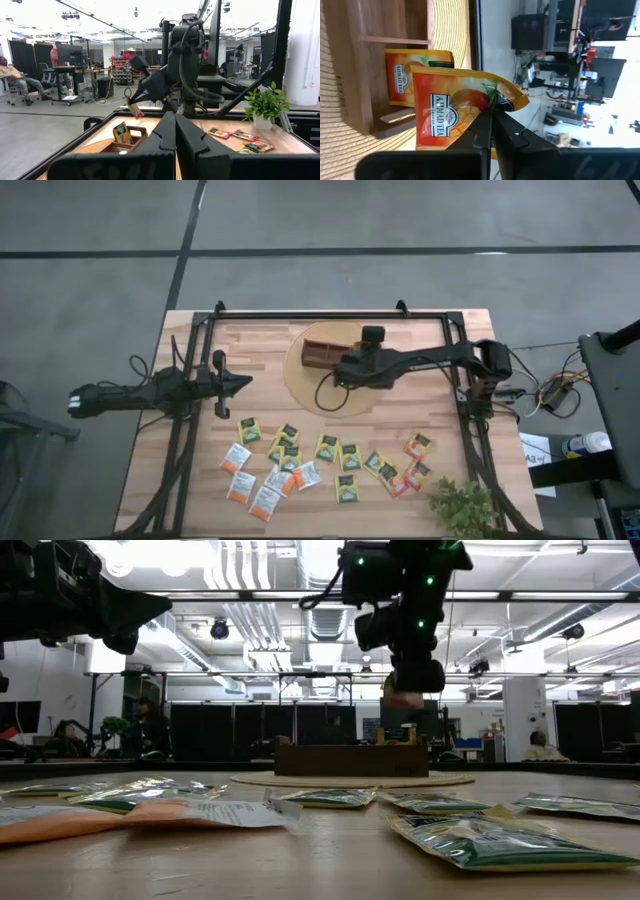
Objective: Pick & Place Tea
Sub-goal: Put the orange tea bag into the right section of wooden organizer
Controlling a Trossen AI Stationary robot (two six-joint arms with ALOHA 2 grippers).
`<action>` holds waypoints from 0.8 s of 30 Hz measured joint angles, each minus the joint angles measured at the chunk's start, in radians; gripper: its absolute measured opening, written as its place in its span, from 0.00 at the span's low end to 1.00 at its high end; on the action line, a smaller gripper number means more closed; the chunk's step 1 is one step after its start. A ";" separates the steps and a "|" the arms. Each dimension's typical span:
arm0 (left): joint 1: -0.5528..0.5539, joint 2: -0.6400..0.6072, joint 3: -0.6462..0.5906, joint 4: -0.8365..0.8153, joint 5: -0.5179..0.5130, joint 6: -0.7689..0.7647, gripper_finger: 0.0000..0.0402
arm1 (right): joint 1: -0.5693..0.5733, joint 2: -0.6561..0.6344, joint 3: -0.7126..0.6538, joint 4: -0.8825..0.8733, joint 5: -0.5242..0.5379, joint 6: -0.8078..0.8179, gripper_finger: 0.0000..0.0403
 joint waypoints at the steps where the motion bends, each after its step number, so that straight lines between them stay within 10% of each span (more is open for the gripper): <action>1: 0.000 0.000 0.000 0.000 0.000 0.000 0.00 | -0.003 0.010 0.002 0.005 0.004 0.000 0.02; 24: 0.000 0.002 0.000 0.000 0.000 0.000 0.00 | -0.056 0.131 0.019 0.025 0.021 0.031 0.02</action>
